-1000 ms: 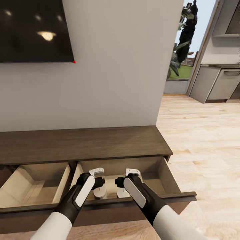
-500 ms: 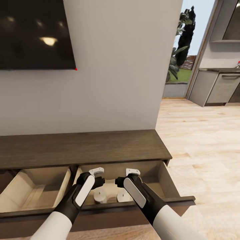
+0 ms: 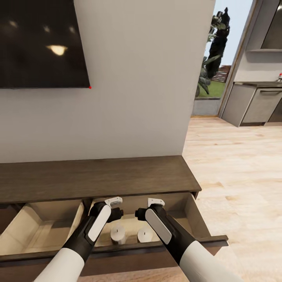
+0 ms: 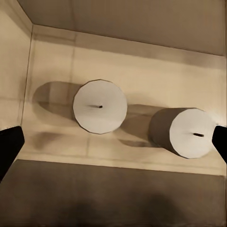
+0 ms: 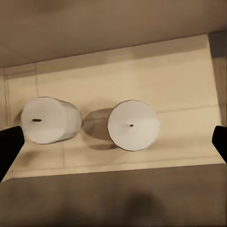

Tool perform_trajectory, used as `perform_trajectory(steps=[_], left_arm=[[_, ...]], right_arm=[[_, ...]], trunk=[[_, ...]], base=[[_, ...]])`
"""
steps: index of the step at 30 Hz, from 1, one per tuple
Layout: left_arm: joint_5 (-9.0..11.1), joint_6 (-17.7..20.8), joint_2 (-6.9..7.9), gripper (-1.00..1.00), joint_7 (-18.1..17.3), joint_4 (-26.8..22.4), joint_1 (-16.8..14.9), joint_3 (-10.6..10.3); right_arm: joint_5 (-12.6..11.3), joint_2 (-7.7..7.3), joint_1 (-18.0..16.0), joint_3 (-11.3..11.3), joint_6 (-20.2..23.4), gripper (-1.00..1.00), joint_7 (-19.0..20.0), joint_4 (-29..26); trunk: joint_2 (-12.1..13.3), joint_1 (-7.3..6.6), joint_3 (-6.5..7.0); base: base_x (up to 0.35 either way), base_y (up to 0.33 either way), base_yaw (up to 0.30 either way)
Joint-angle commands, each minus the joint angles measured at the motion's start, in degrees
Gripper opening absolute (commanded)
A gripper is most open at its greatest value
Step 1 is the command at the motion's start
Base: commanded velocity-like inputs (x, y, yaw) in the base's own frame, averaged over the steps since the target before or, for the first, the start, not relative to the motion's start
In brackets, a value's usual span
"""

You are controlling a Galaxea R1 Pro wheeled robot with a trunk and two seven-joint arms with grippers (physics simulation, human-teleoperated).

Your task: Place each of the two pumpkins and all three candles from the living room inside a cabinet in the living room (use any cabinet), then make sure every cabinet is closed, and position the cauldron so it is next to a table in the living room.

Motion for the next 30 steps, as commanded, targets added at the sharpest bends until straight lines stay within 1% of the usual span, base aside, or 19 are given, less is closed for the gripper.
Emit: perform_trajectory(steps=[1,6,7,8,9,11,14,18,30], left_arm=[[0.74,0.48,0.04,1.00,0.61,-0.30,-0.03,-0.09],[1.68,5.18,0.32,1.00,1.66,-3.32,-0.03,0.17],[1.83,6.39,0.39,1.00,2.43,-4.54,0.01,0.39],[1.86,6.65,0.41,1.00,2.66,-4.87,0.02,0.62],[1.90,7.03,0.43,1.00,3.07,-5.36,0.03,1.43],[2.00,7.43,0.46,1.00,3.52,-5.84,0.08,3.06],[2.02,7.64,0.56,1.00,3.78,-5.61,0.14,4.30],[2.00,7.70,0.79,1.00,3.89,-5.44,0.33,4.68],[1.92,7.63,0.96,1.00,4.02,-3.67,0.41,4.84]], right_arm=[[-0.47,0.00,-0.05,0.06,0.18,1.00,-0.49,-0.04],[-0.86,0.00,-0.05,-0.13,0.55,1.00,-0.92,0.06],[-0.94,0.00,-0.05,-0.17,0.66,1.00,-1.02,0.08],[-0.97,0.00,-0.05,-0.18,0.70,1.00,-1.04,0.08],[-1.01,0.00,-0.05,-0.22,0.79,1.00,-1.07,0.11],[-1.05,0.00,-0.05,-0.31,0.91,1.00,-1.10,0.15],[-1.04,0.00,-0.05,-0.47,2.02,1.00,-1.15,0.17],[-1.01,0.00,-0.05,-0.60,3.05,1.00,-1.23,0.24],[-1.07,0.00,-0.05,-0.82,3.43,1.00,-1.25,0.27]], trunk=[[0.39,-0.23,0.13],[2.40,-1.33,1.03],[2.80,-1.55,1.21],[3.20,-1.77,1.39],[3.60,-1.99,1.56],[4.40,-2.43,1.92],[5.61,-3.09,2.46],[7.21,-3.97,3.18],[12.02,-6.60,5.33]], base=[[0.000,0.000,0.000],[0.000,0.000,0.000],[0.000,0.000,0.000],[0.000,0.000,0.000],[0.000,0.000,0.000],[0.000,0.000,0.000],[0.000,0.000,0.000],[0.000,0.000,0.000],[0.000,0.000,0.000]])
